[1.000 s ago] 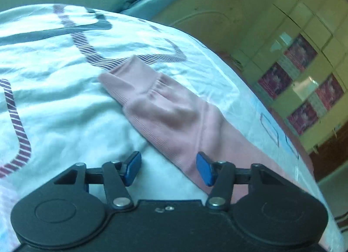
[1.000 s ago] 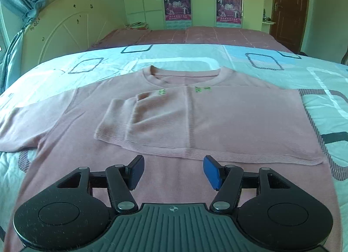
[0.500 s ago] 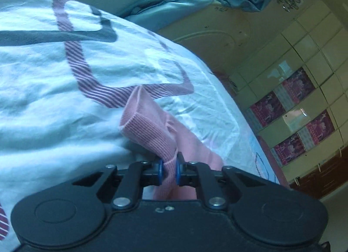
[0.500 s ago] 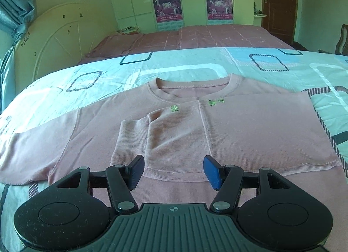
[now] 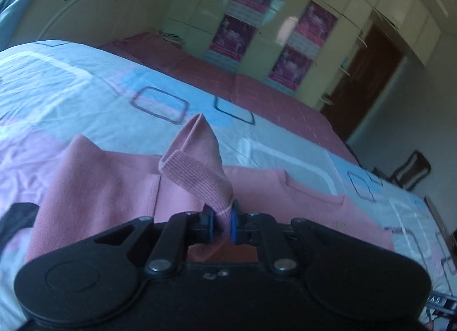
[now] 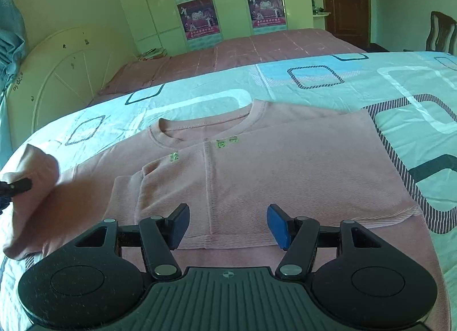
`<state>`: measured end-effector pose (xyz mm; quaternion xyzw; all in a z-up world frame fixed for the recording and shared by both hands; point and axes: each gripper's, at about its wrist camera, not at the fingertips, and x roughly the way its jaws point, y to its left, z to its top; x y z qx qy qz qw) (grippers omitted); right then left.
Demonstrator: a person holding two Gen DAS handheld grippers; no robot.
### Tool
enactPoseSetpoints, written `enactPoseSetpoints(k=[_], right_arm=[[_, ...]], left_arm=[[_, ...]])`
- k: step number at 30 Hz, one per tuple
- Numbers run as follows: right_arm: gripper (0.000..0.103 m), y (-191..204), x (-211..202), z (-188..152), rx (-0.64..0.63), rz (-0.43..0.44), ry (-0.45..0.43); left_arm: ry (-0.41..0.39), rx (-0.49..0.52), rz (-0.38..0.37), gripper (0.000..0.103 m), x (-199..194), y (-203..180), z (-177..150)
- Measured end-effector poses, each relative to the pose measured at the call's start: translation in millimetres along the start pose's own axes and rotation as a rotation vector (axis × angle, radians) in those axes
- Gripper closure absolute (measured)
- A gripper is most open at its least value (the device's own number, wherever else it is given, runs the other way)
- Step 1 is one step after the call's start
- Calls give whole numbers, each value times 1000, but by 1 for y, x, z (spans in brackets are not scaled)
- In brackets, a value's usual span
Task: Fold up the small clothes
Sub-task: 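Grasp the other sleeve cuff with the left gripper and lift it, then lay the held sleeve across the sweatshirt body with the left gripper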
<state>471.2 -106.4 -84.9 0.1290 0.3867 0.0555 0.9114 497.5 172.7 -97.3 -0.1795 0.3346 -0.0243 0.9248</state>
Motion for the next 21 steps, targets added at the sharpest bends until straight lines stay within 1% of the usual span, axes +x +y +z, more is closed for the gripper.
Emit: enactPoseSetpoints(k=[3,6,8,11,13,14,15,16,17,18,21], right_arm=[[42,-22,-7,3,26,8,-9],[42,-42,-17,4,41,13,-17],[42,-54,-23,4,46,19,-19],[42,-70,-28,6,62,25,-17],[42,-80,-31,6,73,26,-11],[42,-86,-31,5,82,28,-5],[42,-91,-31,6,93,38,3],[42,-94,-31,6,105,52,9],[42,-96,-31,6,114,66,15],[42,-97,-30,6,119,74,20],[42,-94,-23,7,138,114,35]], left_arm=[[55,105,-18,94,20,-56,-15],[104,218,-12,94,38,-102,-33],[134,276,-14,94,50,-123,-45],[178,353,11,93,70,-150,-65],[222,363,1,88,84,-158,-75],[233,368,-15,80,87,-161,-81],[224,378,-31,64,88,-165,-86],[209,389,-39,54,87,-169,-90],[202,395,-54,40,86,-173,-92],[188,396,-56,42,84,-175,-94],[126,377,-3,42,70,-164,-91]])
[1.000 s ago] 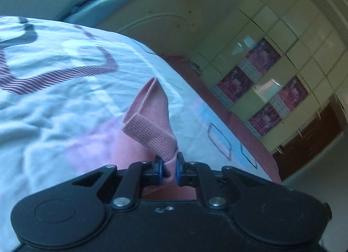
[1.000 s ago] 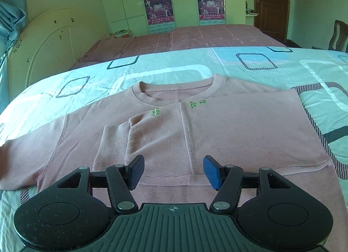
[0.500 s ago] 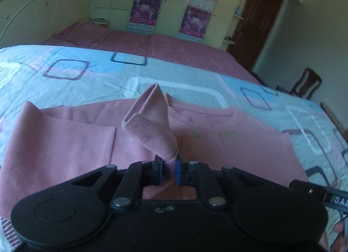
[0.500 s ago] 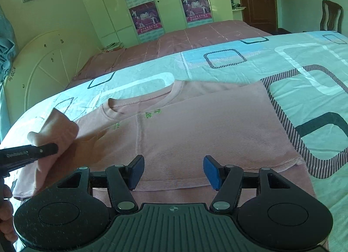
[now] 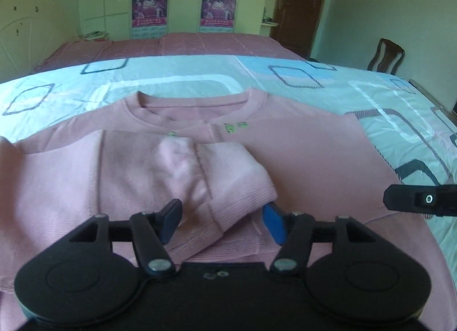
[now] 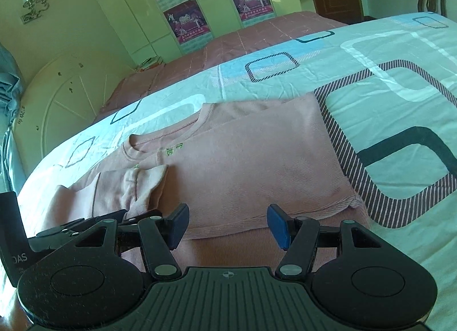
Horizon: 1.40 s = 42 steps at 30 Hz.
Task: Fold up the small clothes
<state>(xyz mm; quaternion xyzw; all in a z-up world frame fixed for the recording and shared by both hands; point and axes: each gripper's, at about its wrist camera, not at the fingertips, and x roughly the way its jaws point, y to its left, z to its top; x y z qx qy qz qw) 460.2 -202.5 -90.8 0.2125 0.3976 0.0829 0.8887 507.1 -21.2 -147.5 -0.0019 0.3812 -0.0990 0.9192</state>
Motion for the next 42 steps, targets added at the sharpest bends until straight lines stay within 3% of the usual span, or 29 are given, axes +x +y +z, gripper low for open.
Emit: enactPoseSetpoints(k=[7,11,15,19,22,23,24,29,33,37,39,42], right_arm=[[42,30,41,-1,51,119,55],[42,49,64,-2,55,128,88],[42,64,84,-7,47,105,133],[43,75,97,-9,55,89,136],[70,83,104,-7,43,59,133],[87,84,105,-6,38,66,129],[91,86,106,-4,33,78,129],[92,105,80,11,-70,66,-6],[92,84,50,27,-18,6,-125],[92,56,51,26,-14,-40,-63],[92,51,53,20,-18,-43,-41],[92,51,54,13,-16,-44,-33]], left_arm=[[-91,-158,187,42,-71,107,-24],[-73,-253,291,42,-110,172,-58],[-40,-361,316,42,-128,213,-82],[-50,-364,240,42,-129,220,-81],[-12,-277,218,42,-113,210,-76],[1,-245,227,42,-107,207,-74],[3,-229,232,42,-104,206,-71],[2,-208,228,43,-88,208,-64],[17,-162,220,47,-80,209,-60],[14,-146,187,61,-78,208,-59],[4,-141,161,78,-77,205,-58],[-2,-129,141,82,-75,202,-58]])
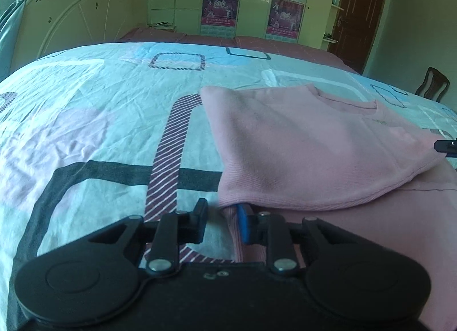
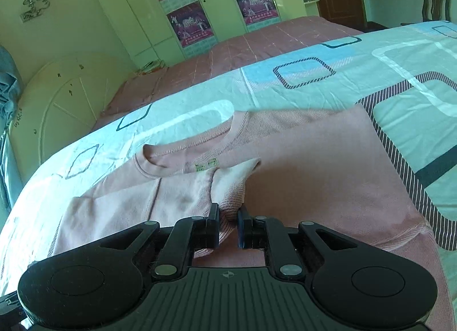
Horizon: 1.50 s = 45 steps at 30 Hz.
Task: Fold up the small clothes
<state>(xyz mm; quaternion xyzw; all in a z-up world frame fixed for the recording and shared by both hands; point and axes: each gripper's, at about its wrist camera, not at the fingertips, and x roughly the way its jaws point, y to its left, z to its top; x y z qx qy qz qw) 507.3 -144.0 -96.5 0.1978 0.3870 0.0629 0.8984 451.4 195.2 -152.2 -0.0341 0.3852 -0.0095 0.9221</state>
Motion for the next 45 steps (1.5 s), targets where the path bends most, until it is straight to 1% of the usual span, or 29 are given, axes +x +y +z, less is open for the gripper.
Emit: enactPoseSetpoints(k=[1,3,4,7,11,14,16,17,18,19,20,21,22,24,25,26,27,28,29,30,32,33,34,35,37,39,42,44,45], right_arm=[[92,0,0,-2,-2,-1,1],[92,-2,0,-6,-2,-5,5],[92,-3,0,-7,1,-7,7],[92,-7,-1,-11,10,-14,14],[92,-11,-3,-17,14,-17,27],[92,-13,2,-22,8,-29,55],[92,-19,5,-24,20,-30,69],[91,-20,2,-23,24,-36,57],[89,-20,-5,-21,20,-58,25],[68,-20,-12,-19,7,-86,-13],[52,-20,-19,-17,-5,-83,-49],[53,-19,-23,-14,-19,-59,-64],[53,-16,-23,-11,-37,-50,-61],[54,-6,-16,-9,-89,-33,-41],[70,-1,-10,-10,-113,-21,-17],[87,5,-2,-12,-137,-10,15],[88,11,5,-16,-172,-9,46],[88,15,14,-21,-216,-39,82],[88,15,24,-27,-247,-90,132],[88,11,26,-31,-243,-87,133],[88,8,23,-25,-224,-85,149],[88,10,20,-21,-232,-93,128],[88,9,16,-18,-237,-88,84],[88,8,15,-13,-222,-70,57],[88,8,25,-4,-192,-55,57],[88,13,42,6,-207,-95,57],[88,12,65,16,-174,-114,55],[88,10,74,20,-163,-140,48],[88,7,77,22,-156,-147,47]], left_arm=[[8,-2,-3,82,2,1,1],[16,-34,-27,88,4,5,4],[22,-47,-41,90,5,8,5],[29,-59,-59,90,8,12,6],[35,-43,-62,90,8,12,7],[48,-21,-58,89,9,9,8],[63,18,-66,80,6,8,9],[71,41,-71,67,2,9,9],[73,54,-69,54,-3,11,9],[54,55,-67,52,-12,14,9],[11,47,-73,52,-23,17,11],[-16,31,-80,52,-29,18,14],[-46,0,-90,52,-34,17,18],[-76,-37,-141,52,-31,7,28],[-64,-31,-156,52,-24,-2,32],[-29,-9,-165,52,-13,-14,35],[17,23,-162,52,0,-25,35],[58,58,-134,52,12,-34,32],[102,93,-94,52,26,-40,26],[77,112,-87,51,27,-43,22],[81,107,-93,51,25,-42,24],[79,92,-106,51,24,-40,27],[69,73,-119,51,25,-37,31],[64,53,-128,50,29,-33,37],[69,44,-131,50,42,-30,51],[65,43,-127,50,59,-27,69],[55,19,-104,50,87,-18,95],[66,23,-72,50,109,-11,109],[69,22,-68,50,118,-6,114]])
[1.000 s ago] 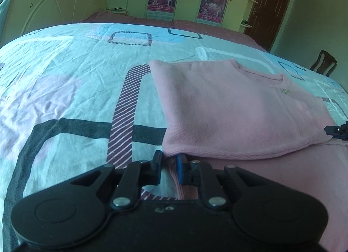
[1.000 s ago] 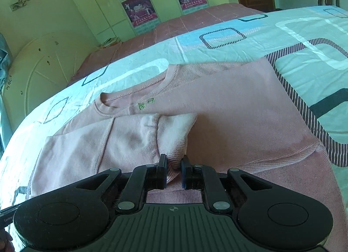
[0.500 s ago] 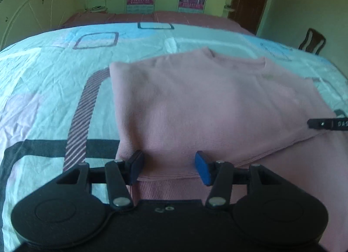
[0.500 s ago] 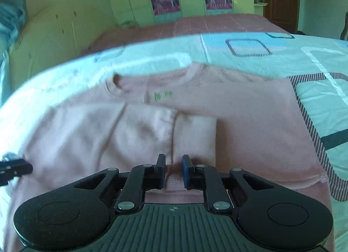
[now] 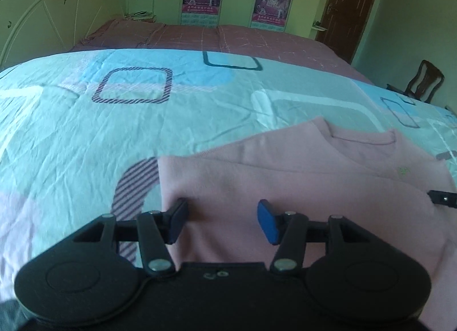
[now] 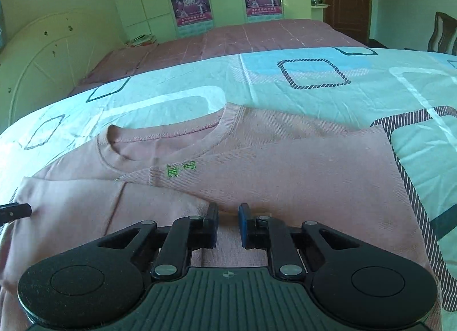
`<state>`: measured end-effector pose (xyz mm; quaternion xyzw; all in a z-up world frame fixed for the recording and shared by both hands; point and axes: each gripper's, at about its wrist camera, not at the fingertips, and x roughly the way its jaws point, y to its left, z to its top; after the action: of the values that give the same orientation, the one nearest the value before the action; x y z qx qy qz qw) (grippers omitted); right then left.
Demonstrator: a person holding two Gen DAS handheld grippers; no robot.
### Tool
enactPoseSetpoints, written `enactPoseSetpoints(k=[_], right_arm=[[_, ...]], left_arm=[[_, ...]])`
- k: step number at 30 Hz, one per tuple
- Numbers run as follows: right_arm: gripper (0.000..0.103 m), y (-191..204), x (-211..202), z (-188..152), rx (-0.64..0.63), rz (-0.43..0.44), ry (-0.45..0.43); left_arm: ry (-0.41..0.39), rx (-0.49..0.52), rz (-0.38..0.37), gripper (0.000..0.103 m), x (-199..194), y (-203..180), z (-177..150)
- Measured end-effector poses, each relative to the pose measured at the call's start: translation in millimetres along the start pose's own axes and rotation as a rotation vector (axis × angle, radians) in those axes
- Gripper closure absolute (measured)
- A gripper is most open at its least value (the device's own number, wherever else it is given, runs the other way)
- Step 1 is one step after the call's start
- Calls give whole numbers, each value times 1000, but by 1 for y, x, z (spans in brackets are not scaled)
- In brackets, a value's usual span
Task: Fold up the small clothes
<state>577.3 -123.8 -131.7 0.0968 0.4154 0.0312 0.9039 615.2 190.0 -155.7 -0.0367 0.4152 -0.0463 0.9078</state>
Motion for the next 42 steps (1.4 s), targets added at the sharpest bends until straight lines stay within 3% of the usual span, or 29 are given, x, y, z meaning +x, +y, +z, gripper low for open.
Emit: enactPoseSetpoints(k=[3,6,9,12,16,18,20,22,24,26,30,33,36,38,40,42], right_arm=[[88,-1,-4,4,26,2,-19],[88,21,-12,7,-3,56,-60],[88,69,0,9,-71,147,-40],[88,125,16,7,-140,204,-27],[88,162,33,-4,-214,203,10],[88,149,29,-7,-213,146,-3],[88,118,19,-9,-200,25,-23],[88,78,13,-15,-134,-48,-8],[88,47,6,-15,-65,-16,2],[88,42,-6,-14,-74,28,5],[88,63,-28,-21,-114,98,-31],[88,88,-32,-37,-197,121,-17],[88,87,-28,-49,-225,63,5],[88,66,-27,-53,-167,8,8],[91,42,-33,-56,-86,23,7],[97,39,-40,-57,-83,25,8]], left_arm=[[-23,-23,-50,51,1,14,7],[-117,-22,-76,51,-16,17,1],[-87,5,-115,51,-8,1,0],[-59,71,-95,50,-1,-23,-1],[-39,86,-50,50,6,-22,-3],[-40,108,-35,53,4,-10,-6],[-47,143,-51,54,-4,-2,-9],[-50,196,19,49,-7,-4,-14],[-60,163,5,50,-11,1,-17],[-84,112,-13,51,-27,1,-22],[-134,28,-78,51,-59,-10,-47],[-99,12,-78,51,-62,-15,-67],[-97,54,-16,51,-66,-10,-80],[-76,81,25,48,-69,-7,-85],[-77,82,7,49,-73,-4,-89],[-80,79,19,51,-80,-4,-89]])
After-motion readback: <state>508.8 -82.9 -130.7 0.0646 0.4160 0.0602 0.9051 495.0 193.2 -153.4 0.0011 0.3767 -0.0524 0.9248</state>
